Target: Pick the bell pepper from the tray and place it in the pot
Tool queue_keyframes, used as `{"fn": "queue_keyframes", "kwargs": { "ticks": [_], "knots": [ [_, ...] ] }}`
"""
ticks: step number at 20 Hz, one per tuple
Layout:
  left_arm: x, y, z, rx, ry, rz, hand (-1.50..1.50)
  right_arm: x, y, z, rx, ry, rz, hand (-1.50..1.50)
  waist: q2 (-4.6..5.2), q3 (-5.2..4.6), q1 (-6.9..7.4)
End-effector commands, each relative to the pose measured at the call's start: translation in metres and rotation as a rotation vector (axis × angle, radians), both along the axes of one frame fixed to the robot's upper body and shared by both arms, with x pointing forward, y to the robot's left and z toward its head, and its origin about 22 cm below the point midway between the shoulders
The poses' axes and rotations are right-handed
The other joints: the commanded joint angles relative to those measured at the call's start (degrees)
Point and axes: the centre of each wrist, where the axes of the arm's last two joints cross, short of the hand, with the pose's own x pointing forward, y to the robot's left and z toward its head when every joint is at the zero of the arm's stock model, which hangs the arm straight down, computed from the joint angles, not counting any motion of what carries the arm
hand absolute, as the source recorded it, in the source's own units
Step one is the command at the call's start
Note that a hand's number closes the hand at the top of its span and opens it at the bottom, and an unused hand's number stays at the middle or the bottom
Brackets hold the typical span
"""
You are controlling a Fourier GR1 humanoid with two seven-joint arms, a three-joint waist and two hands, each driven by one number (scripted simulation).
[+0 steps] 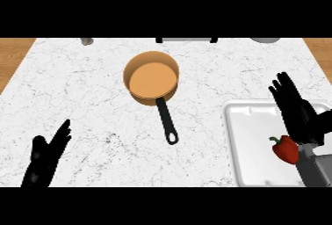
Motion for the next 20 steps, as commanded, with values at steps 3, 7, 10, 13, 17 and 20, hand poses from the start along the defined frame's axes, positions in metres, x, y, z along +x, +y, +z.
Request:
{"fn": "queue_keyframes", "kwargs": {
  "ticks": [3, 7, 10, 13, 17, 20],
  "knots": [
    [0.022, -0.012, 0.015, -0.059, -0.071, -0.111, 0.00, -0.024, -0.006, -0.005, -0.182, 0.027, 0.399, 1.50, 0.65, -0.23, -1.04],
    [0.023, -0.040, 0.016, -0.124, -0.103, -0.213, 0.00, 0.002, -0.045, 0.080, -0.790, -0.210, 0.414, 1.50, -1.59, -1.43, -2.71],
    [0.021, -0.052, 0.005, -0.174, -0.105, -0.246, 0.00, -0.023, -0.039, 0.031, -0.502, -0.535, 0.279, -1.50, 0.32, 0.05, -4.06],
    [0.032, -0.056, 0.003, -0.203, -0.128, -0.259, 0.00, -0.047, -0.039, 0.008, -0.282, -0.667, 0.278, -1.50, 0.56, -0.06, -3.41],
    [0.042, -0.038, 0.012, -0.208, -0.118, -0.301, 0.00, -0.086, -0.083, 0.023, -0.312, -0.690, 0.347, -1.50, 0.51, -0.19, -1.31],
    [0.050, -0.052, 0.011, -0.197, -0.130, -0.306, 0.00, -0.085, -0.098, 0.069, -0.481, -0.491, 0.440, -1.50, 0.44, -0.30, -1.50]
  ]
}}
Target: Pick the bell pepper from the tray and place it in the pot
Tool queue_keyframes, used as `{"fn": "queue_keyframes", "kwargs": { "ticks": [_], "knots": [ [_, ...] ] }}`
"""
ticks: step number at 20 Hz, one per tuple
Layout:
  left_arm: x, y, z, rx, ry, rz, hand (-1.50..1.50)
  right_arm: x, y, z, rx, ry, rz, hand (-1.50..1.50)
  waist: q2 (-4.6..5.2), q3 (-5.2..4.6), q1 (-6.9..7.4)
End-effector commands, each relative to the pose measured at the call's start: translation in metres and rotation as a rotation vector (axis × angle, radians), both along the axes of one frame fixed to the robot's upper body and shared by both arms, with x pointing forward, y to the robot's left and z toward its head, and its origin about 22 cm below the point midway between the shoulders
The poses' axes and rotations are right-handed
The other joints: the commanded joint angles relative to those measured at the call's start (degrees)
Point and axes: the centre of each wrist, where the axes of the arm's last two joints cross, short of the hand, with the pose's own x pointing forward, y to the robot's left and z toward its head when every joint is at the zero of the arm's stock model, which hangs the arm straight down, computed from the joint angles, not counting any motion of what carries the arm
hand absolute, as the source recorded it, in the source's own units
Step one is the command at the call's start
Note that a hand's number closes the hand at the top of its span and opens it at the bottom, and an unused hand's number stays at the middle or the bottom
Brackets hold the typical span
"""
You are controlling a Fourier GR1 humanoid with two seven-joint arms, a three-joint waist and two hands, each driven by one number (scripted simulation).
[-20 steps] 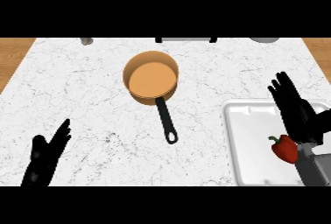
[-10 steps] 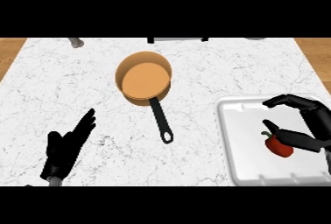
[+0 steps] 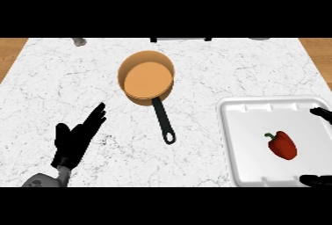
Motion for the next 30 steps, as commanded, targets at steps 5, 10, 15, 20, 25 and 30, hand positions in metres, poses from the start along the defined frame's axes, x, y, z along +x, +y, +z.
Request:
{"fn": "queue_keyframes", "kwargs": {
  "ticks": [5, 10, 15, 20, 25, 30],
  "knots": [
    [0.010, -0.003, -0.003, 0.003, -0.015, -0.031, 0.00, -0.012, -0.023, 0.065, -0.238, 0.277, 0.000, -1.50, 0.07, -0.11, 1.07],
    [0.005, -0.015, -0.015, -0.010, -0.011, -0.054, 0.00, 0.009, -0.004, 0.059, -0.241, 0.434, -0.043, -1.50, 0.36, -0.05, 2.58],
    [0.014, -0.014, 0.004, 0.004, -0.017, -0.069, 0.00, 0.014, -0.003, 0.044, -0.428, 0.604, 0.016, -1.50, 0.46, 0.02, 3.31],
    [0.012, -0.017, -0.011, -0.011, -0.001, -0.058, 0.00, 0.023, -0.008, 0.014, -0.560, 0.656, 0.068, -1.50, 0.41, 0.03, 2.73],
    [0.019, -0.021, -0.005, -0.002, -0.005, -0.050, 0.00, 0.031, -0.020, -0.024, -0.548, 0.632, 0.036, -1.50, 0.29, 0.03, 2.31],
    [0.023, 0.000, 0.014, -0.015, -0.015, -0.036, 0.00, 0.035, -0.041, -0.025, -0.492, 0.565, 0.007, -1.50, 0.23, 0.03, 2.15]
  ]
}}
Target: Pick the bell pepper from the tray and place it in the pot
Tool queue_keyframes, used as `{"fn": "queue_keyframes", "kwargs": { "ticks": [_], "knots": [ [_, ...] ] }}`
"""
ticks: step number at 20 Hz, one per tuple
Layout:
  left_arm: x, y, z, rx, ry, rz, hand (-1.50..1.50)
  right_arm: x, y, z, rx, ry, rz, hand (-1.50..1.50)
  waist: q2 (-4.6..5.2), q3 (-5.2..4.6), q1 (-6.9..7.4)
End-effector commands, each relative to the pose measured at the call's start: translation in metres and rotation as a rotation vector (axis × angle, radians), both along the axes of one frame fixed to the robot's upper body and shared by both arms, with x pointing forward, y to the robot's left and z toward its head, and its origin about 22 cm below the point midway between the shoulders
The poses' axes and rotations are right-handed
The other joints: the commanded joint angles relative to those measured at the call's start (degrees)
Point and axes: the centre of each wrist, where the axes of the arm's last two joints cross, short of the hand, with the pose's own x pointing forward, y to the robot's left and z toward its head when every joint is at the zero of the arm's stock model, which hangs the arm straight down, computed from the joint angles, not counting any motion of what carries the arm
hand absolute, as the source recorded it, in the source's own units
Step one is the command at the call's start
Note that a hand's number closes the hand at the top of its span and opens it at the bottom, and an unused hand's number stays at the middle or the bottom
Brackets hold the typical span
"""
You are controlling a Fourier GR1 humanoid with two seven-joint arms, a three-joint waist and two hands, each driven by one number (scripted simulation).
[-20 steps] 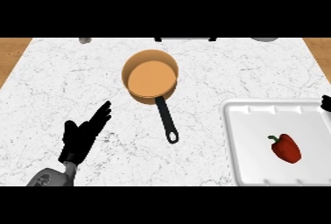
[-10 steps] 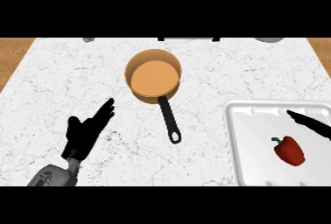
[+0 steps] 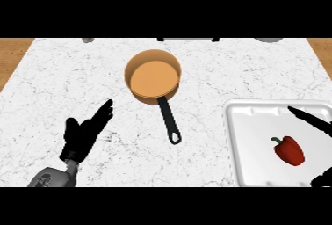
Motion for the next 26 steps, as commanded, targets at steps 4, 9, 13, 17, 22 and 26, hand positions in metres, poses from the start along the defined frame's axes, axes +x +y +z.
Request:
{"fn": "queue_keyframes", "kwargs": {
  "ticks": [4, 9, 13, 17, 22, 26],
  "knots": [
    [0.002, 0.012, -0.012, 0.003, -0.006, 0.004, 0.00, -0.004, -0.027, -0.030, 0.067, 0.011, 0.012, -1.50, -0.02, -0.02, -0.28],
    [0.010, -0.011, -0.014, -0.001, -0.014, 0.007, 0.00, 0.005, -0.021, -0.048, 0.258, 0.054, 0.037, -1.50, 0.12, -0.01, -0.32],
    [-0.004, 0.006, -0.015, -0.014, 0.006, -0.009, 0.00, -0.006, -0.038, -0.055, 0.342, 0.103, 0.047, -1.50, 0.06, 0.02, -0.09],
    [-0.004, -0.011, -0.015, 0.006, -0.005, 0.000, 0.00, -0.002, -0.034, -0.069, 0.384, 0.154, 0.006, -1.50, 0.03, 0.02, -0.02],
    [-0.002, 0.001, -0.013, 0.010, -0.004, -0.008, 0.00, 0.007, -0.007, -0.107, 0.422, 0.207, -0.021, -1.50, 0.15, 0.06, 0.46],
    [-0.004, 0.000, -0.017, -0.004, -0.012, -0.013, 0.00, 0.003, 0.001, -0.120, 0.432, 0.205, -0.002, -1.50, 0.18, 0.07, 0.53]
  ]
}}
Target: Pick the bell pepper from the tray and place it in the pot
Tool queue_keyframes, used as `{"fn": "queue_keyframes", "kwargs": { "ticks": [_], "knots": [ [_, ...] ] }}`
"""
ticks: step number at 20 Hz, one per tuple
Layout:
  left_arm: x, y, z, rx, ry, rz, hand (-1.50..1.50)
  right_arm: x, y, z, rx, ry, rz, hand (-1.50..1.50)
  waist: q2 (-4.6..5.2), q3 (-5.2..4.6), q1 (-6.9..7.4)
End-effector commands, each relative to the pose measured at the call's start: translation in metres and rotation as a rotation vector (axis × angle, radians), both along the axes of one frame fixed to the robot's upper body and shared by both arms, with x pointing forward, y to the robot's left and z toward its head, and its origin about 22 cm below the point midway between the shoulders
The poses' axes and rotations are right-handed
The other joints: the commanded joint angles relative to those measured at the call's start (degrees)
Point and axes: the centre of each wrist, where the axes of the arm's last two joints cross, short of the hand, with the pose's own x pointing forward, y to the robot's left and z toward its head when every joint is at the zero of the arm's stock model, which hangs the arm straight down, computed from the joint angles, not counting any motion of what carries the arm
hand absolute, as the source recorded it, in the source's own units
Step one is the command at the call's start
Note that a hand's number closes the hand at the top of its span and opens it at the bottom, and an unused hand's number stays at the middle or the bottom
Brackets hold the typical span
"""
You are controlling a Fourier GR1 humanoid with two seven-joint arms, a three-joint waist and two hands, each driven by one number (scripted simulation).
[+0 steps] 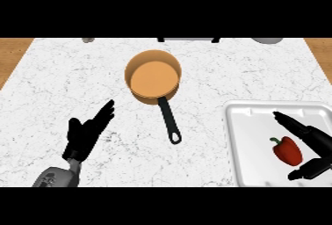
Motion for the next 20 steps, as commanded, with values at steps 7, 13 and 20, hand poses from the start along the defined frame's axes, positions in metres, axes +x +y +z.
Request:
{"fn": "queue_keyframes", "kwargs": {
  "ticks": [7, 13, 20],
  "knots": [
    [0.004, 0.002, 0.006, 0.016, -0.016, -0.020, 0.00, -0.016, 0.017, -0.039, 0.081, -0.033, 0.117, 1.50, 0.67, 0.82, 0.79],
    [0.002, 0.004, 0.003, -0.006, -0.007, -0.002, 0.00, -0.021, 0.024, -0.048, 0.172, -0.054, 0.103, 1.50, 0.57, 0.77, 0.44],
    [0.010, -0.023, 0.010, -0.001, -0.031, -0.098, 0.00, 0.095, 0.058, 0.046, 0.212, -0.182, 0.209, 1.50, 2.19, 0.99, 6.29]
  ]
}}
